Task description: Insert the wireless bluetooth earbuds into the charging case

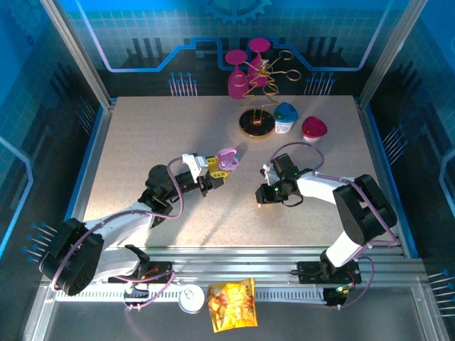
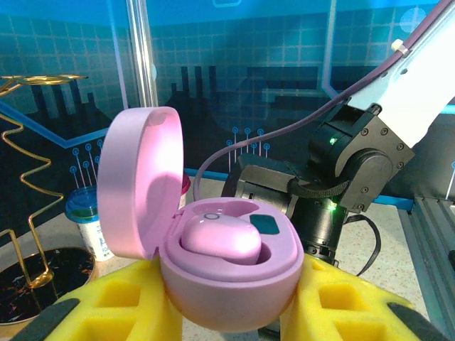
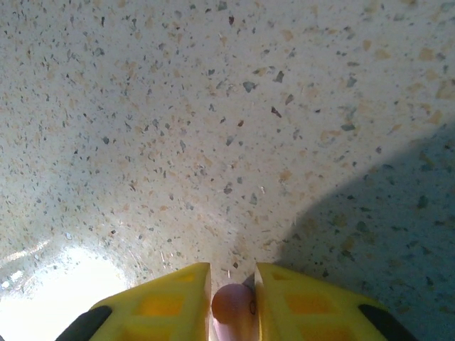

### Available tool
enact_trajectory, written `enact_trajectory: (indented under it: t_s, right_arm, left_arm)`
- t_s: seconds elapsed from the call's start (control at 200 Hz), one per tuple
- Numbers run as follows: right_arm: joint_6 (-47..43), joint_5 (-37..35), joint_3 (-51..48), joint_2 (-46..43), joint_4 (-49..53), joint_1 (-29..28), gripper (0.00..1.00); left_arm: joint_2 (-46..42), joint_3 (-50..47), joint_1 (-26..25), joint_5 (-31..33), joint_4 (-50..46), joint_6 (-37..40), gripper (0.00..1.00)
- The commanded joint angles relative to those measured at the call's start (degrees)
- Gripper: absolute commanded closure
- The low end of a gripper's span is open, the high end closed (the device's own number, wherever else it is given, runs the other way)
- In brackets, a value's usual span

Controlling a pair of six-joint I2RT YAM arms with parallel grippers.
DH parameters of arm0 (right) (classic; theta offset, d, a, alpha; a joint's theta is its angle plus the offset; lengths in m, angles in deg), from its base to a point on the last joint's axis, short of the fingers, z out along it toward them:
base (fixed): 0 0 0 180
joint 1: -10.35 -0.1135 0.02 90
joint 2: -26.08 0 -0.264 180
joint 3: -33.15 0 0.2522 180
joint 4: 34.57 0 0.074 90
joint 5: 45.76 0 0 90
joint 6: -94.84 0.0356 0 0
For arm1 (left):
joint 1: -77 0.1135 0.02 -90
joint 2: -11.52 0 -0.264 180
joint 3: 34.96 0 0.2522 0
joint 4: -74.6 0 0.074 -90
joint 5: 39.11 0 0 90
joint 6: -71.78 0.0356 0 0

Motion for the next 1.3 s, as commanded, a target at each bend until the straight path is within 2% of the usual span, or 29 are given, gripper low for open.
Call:
enact_trajectory:
  t_s: [0.0, 0.916, 1.296]
  right_arm:
    - [-0.76, 0.63, 0.20, 0.67, 1.17, -0.36, 0.79]
    - [-2.38, -0.05, -0.87, -1.62, 4.39, -1.07, 0.75]
    - [-2.41, -0.56, -0.80, -1.69, 4.64, -1.07, 0.86]
  left_arm:
    - [0.29, 1.10, -0.37, 0.25, 0.52, 1.15, 0.78]
    - [1.23, 0.64, -0.31, 0.73, 1.08, 1.72, 0.78]
    - [0.86, 0.51, -0.32, 0.78, 0.83, 1.76, 0.78]
